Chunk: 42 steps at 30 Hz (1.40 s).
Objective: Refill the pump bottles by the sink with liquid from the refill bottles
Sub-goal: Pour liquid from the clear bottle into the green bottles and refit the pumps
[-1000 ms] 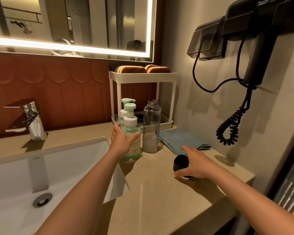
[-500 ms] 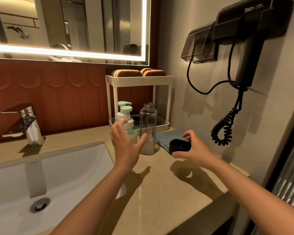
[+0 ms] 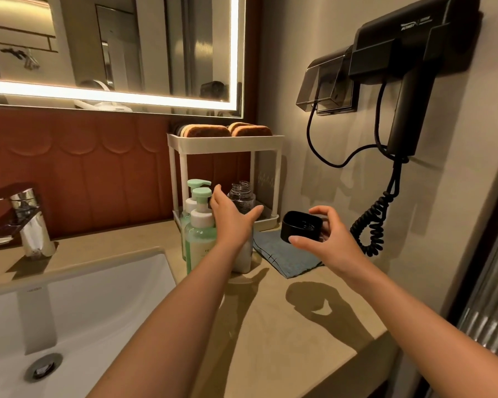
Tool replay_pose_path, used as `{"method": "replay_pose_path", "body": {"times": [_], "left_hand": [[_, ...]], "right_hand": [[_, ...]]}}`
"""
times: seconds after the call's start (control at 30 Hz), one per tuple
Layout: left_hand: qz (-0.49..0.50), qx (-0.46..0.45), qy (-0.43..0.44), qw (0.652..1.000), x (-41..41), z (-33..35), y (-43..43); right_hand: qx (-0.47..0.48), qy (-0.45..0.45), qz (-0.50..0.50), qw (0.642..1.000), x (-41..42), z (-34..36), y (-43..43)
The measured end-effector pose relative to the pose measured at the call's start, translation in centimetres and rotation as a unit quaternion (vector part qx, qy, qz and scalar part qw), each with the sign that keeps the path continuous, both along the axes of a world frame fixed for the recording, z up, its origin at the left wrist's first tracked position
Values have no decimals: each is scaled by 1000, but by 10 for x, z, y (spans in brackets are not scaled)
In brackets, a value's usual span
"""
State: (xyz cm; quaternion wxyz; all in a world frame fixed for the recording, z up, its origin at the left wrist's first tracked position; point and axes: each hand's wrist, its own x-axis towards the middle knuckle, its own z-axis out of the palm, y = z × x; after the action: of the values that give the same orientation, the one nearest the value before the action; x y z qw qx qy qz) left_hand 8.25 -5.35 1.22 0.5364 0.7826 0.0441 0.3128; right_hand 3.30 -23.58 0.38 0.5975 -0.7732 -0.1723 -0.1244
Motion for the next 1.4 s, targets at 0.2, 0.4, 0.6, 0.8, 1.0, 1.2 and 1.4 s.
{"method": "replay_pose_path", "body": {"times": [0.2, 0.4, 0.6, 0.8, 1.0, 1.2, 1.4], "left_hand": [[2, -8, 42, 999, 13, -1, 0], [-45, 21, -5, 999, -14, -11, -3], [-94, 25, -39, 995, -71, -21, 7], [-85, 1, -65, 994, -123, -30, 16], [-97, -6, -73, 993, -145, -34, 24], [-144, -62, -76, 985, -155, -38, 20], [-150, -80, -69, 983, -154, -40, 19]], "right_hand": [[-7, -46, 12, 999, -3, -5, -7], [-7, -76, 7, 997, -15, 1, -9], [3, -75, 74, 994, -35, 17, -8], [-33, -43, 131, 990, -57, 39, 4], [-107, -57, 145, 982, -69, 66, 26], [-238, -93, 144, 956, -71, 97, 46], [-364, -115, 152, 911, -72, 120, 66]]}}
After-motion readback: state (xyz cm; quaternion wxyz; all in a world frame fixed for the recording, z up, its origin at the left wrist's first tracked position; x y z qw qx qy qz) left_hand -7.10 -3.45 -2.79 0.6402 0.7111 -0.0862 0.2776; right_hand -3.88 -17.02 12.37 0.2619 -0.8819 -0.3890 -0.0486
